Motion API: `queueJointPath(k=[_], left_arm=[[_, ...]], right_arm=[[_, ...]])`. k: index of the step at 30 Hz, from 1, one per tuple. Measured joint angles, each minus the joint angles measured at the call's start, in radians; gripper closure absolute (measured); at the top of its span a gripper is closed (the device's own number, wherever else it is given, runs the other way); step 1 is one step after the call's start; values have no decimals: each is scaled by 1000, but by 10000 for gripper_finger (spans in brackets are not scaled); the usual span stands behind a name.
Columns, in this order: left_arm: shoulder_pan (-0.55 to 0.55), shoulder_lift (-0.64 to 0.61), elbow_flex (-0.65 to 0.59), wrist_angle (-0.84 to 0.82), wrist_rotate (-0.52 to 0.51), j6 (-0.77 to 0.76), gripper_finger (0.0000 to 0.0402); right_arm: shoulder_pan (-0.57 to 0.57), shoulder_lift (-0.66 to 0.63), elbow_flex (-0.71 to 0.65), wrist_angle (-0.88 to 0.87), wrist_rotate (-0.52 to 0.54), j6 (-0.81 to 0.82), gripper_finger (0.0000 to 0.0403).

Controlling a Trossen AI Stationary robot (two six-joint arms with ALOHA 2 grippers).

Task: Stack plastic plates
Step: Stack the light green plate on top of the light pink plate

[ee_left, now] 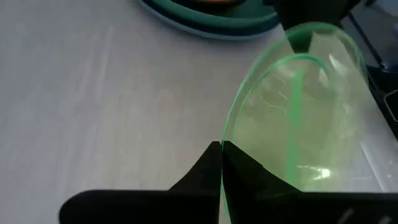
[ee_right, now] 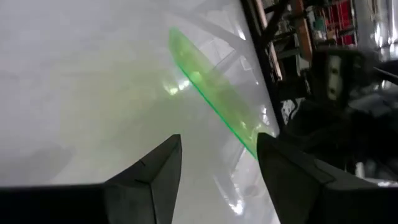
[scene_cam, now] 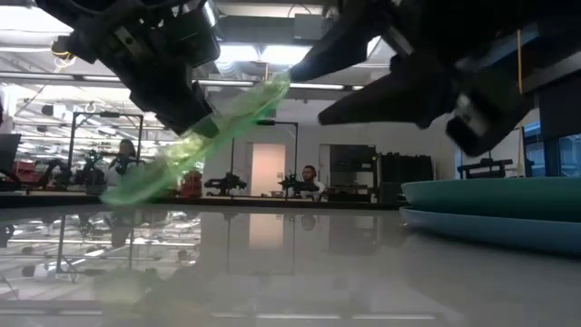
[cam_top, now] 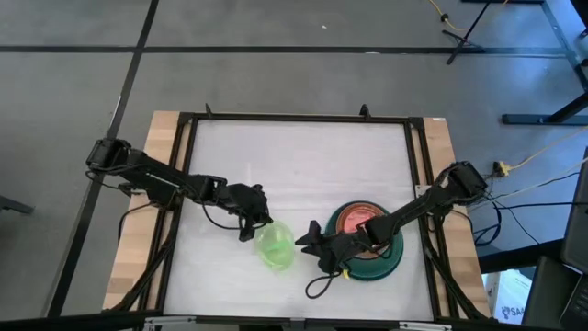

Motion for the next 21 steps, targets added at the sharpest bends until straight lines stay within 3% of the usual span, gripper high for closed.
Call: queueJointPath(k=[9, 16, 21], left_arm=[[30, 20, -1, 7, 10, 20, 401], [41, 38, -1, -30, 6, 18, 401], [42, 54, -1, -23, 5, 18, 401]], right_arm=[[-1, 73, 59, -25, 45, -78, 198], [23, 73, 60, -21, 295, -83, 198], [34, 73, 60, 0, 298, -94, 198]])
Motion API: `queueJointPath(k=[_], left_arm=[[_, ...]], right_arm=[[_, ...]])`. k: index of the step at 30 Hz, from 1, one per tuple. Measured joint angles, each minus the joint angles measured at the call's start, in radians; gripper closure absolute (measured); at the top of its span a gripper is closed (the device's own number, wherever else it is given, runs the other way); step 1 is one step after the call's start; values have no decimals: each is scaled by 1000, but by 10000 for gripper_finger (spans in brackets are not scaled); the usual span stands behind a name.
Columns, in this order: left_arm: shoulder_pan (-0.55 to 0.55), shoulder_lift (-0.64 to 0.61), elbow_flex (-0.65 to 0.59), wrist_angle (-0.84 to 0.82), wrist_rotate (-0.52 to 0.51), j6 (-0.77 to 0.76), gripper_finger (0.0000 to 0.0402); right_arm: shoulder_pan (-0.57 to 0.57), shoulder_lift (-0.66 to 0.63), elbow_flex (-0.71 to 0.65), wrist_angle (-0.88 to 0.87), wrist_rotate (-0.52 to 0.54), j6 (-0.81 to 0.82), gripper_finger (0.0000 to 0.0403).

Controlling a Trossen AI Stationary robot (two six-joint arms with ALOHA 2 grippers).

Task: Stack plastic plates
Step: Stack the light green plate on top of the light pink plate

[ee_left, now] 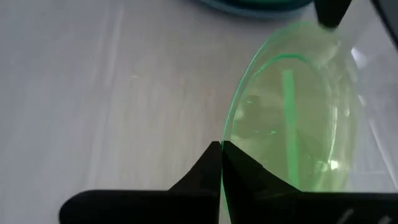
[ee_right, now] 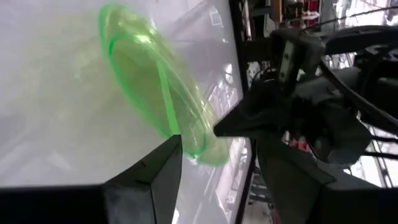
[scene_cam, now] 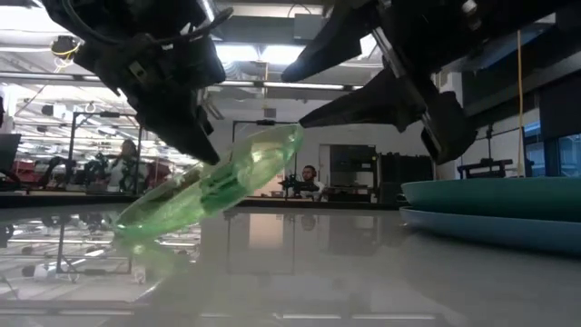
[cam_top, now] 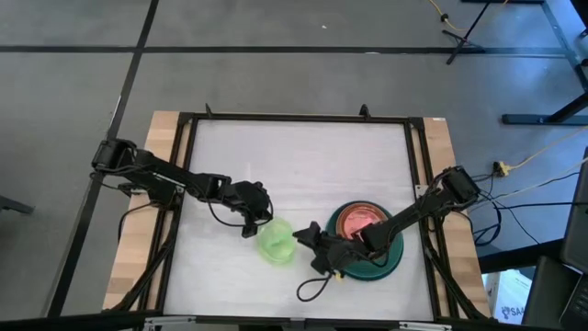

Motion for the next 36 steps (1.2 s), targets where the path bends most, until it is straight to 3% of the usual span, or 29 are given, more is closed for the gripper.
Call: queueJointPath(k=[3, 8, 14, 18, 26, 30, 36], left_arm=[[-1, 10, 0, 15, 0, 0, 401], [7, 30, 1, 34, 7, 0, 401], [11, 36, 2, 41, 33, 5, 401], [14, 36, 1, 43, 31, 7, 401], [15, 36, 1, 65, 31, 8, 401], [15, 36, 1, 77, 31, 8, 401], [15, 36, 1, 78, 28, 8, 401]], right_arm=[[-2, 0, 0, -7, -24, 1, 198], [-29, 8, 0, -43, -161, 0, 198], [-34, 11, 0, -141, -172, 41, 198], [-34, 12, 0, -124, -230, 46, 198], [-44, 18, 0, -95, -246, 46, 202], [-52, 21, 1, -102, -250, 44, 236], [-52, 21, 0, -101, -239, 37, 332]])
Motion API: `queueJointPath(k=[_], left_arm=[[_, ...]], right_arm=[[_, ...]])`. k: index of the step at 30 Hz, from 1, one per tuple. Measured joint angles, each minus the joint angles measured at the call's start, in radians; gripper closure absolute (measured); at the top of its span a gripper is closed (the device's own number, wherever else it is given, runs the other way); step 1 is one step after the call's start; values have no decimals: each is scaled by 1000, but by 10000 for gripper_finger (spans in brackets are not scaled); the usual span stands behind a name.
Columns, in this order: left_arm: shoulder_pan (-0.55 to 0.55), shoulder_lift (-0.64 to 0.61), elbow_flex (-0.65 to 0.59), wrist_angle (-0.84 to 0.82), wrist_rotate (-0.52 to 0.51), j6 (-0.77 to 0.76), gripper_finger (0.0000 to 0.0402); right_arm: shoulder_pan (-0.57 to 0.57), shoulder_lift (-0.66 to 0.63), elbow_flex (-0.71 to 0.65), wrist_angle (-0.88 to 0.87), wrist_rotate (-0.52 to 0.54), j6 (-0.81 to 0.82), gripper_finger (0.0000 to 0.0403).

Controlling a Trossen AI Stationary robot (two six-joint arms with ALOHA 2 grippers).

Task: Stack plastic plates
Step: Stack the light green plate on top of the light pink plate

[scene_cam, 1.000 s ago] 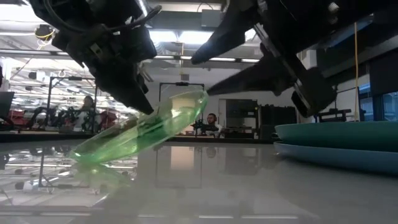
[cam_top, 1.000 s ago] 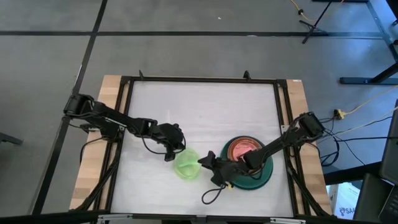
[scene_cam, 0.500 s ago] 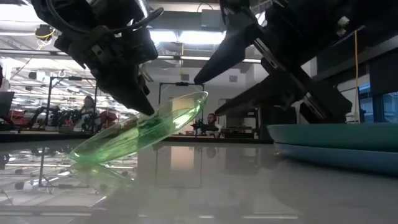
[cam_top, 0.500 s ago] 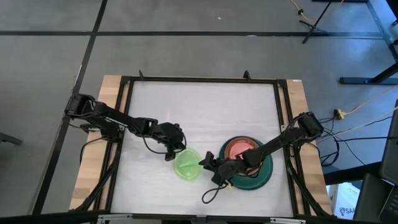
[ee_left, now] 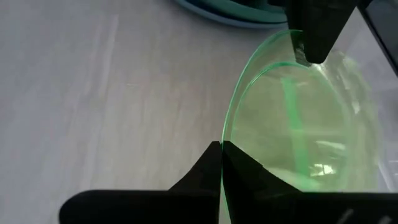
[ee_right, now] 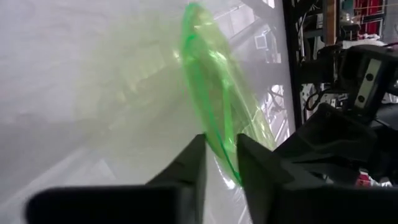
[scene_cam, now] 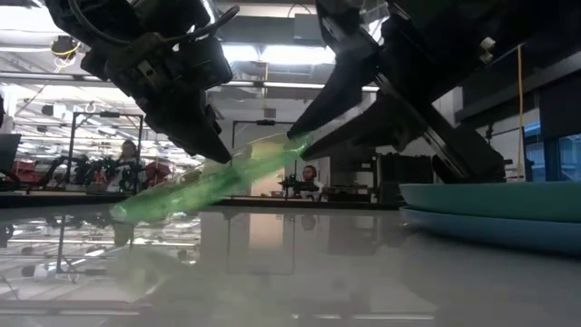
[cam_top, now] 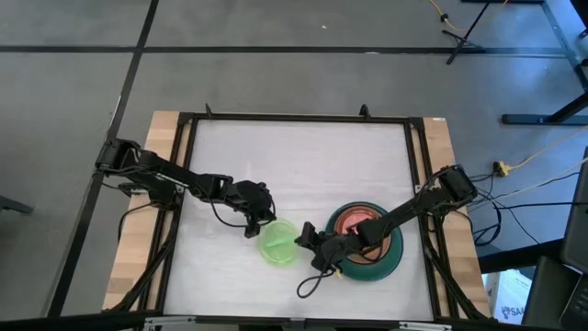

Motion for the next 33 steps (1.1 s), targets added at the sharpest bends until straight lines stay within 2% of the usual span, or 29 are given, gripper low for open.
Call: queueJointPath(k=[4, 6, 11, 14, 20, 23, 26, 29, 33], left_arm=[[0, 0, 0, 1, -7, 0, 392], [0, 0, 0, 2, -7, 0, 379], [9, -37, 0, -23, 1, 31, 338], [19, -99, 0, -90, -6, 52, 322], [9, -264, 1, -258, -133, 54, 316], [-18, -331, 1, -297, -196, 54, 317], [-54, -366, 1, -311, -248, 53, 318], [-87, -373, 1, -313, -295, 51, 318], [-121, -364, 1, -311, -331, 45, 318]], right_arm=[[0, 0, 0, -1, 1, 0, 388], [0, 0, 0, 0, 1, 0, 398], [0, 0, 20, -5, 11, 4, 388], [13, 0, 40, -23, 65, 5, 387], [70, -42, 99, -177, 183, 50, 387], [110, -82, 129, -287, 229, 160, 387], [156, -126, 164, -443, 267, 340, 387], [207, -164, 214, -612, 314, 618, 386], [274, -210, 299, -885, 314, 972, 386]])
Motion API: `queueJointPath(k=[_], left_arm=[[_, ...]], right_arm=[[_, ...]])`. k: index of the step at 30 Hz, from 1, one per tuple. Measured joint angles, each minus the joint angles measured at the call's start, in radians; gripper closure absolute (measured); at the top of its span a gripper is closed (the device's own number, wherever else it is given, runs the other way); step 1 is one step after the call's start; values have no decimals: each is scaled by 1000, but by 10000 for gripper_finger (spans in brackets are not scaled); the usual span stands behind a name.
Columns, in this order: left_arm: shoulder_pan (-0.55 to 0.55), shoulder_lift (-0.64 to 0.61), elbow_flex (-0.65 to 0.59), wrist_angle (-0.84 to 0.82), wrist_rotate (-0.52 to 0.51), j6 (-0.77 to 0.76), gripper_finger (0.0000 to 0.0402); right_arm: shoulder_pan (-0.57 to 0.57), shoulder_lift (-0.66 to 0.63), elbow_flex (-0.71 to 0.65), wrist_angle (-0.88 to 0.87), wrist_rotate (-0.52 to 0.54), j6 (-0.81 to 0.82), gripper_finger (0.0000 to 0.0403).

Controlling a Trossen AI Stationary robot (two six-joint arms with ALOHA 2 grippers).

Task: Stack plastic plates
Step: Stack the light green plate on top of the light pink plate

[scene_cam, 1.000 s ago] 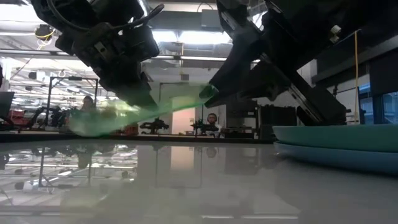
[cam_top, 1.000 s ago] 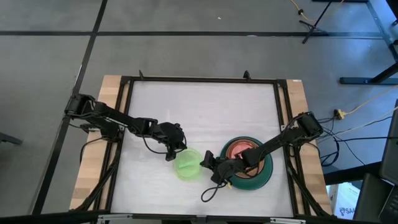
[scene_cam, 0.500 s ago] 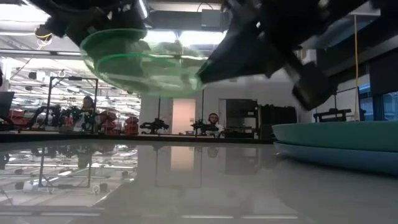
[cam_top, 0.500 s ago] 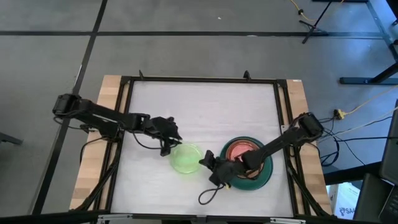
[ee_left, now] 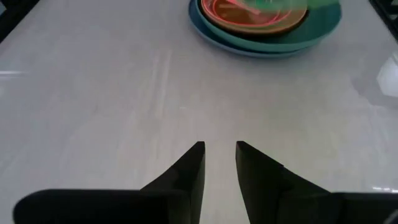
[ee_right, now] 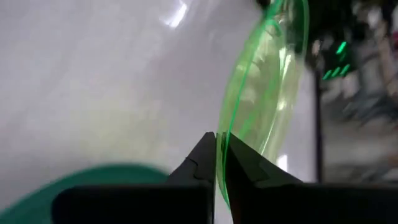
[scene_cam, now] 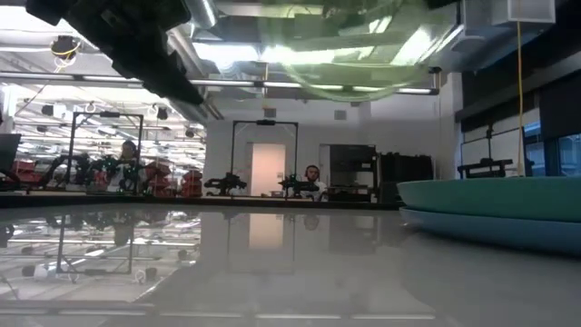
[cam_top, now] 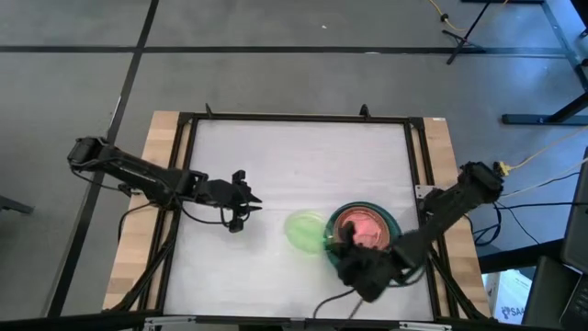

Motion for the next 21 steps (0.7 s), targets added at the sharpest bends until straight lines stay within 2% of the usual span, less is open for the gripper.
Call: queueJointPath(k=[5, 11, 18, 21], left_arm=[[-25, 5, 0, 1, -24, -12, 318], [-34, 6, 0, 0, -39, -21, 318], [-34, 6, 0, 0, -73, -22, 318], [-34, 6, 0, 0, -77, -22, 318]], right_arm=[[62, -23, 90, -324, -120, 398, 386], [89, -37, 82, -492, -276, 718, 386], [70, -37, -9, -500, -370, 843, 386], [57, -37, -32, -498, -375, 875, 386]])
